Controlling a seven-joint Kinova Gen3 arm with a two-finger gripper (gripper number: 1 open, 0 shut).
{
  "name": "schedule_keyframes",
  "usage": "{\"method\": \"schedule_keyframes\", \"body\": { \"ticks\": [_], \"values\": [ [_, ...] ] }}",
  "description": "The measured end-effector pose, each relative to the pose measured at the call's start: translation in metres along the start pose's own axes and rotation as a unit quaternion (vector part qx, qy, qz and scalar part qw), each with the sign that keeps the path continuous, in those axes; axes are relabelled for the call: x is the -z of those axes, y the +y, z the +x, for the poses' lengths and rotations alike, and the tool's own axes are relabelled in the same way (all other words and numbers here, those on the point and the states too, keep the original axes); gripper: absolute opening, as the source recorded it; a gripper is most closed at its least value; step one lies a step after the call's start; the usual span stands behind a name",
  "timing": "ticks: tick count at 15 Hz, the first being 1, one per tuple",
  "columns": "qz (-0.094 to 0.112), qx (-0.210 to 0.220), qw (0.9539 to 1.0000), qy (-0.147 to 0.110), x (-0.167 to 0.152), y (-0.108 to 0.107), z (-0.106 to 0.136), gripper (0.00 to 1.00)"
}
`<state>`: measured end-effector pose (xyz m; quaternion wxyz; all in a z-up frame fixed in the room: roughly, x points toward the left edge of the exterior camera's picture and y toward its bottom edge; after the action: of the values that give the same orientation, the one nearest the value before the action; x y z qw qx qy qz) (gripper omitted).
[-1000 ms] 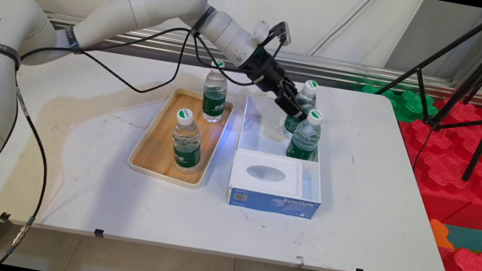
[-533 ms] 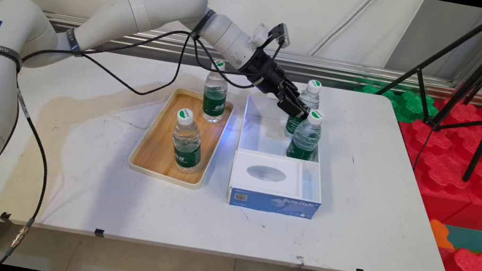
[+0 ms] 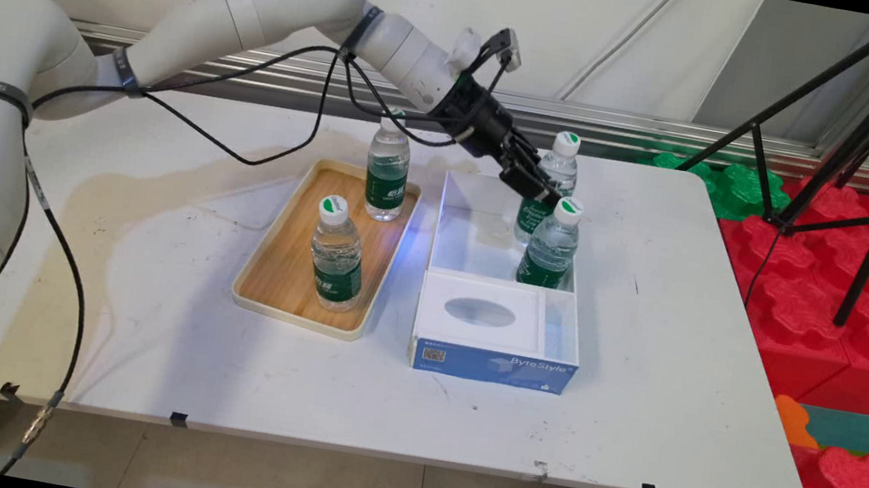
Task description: Place the picked object on the tray
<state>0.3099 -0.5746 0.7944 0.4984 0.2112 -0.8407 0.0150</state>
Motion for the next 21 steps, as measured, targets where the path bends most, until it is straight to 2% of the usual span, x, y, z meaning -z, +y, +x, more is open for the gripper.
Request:
{"method": "schedule_keyframes", "body": {
  "ticks": [7, 12, 16, 21],
  "values": [
    [0.003, -0.001, 0.9994, 0.034, 0.027, 0.007, 0.022, 0.00],
    [-0.010, 0.005, 0.9976, 0.069, 0.064, 0.024, 0.036, 0.00],
    [-0.018, 0.007, 0.9960, 0.088, 0.099, 0.041, 0.039, 0.00],
    [-0.012, 0.001, 0.9950, 0.099, 0.131, 0.053, 0.033, 0.00]
  ]
}}
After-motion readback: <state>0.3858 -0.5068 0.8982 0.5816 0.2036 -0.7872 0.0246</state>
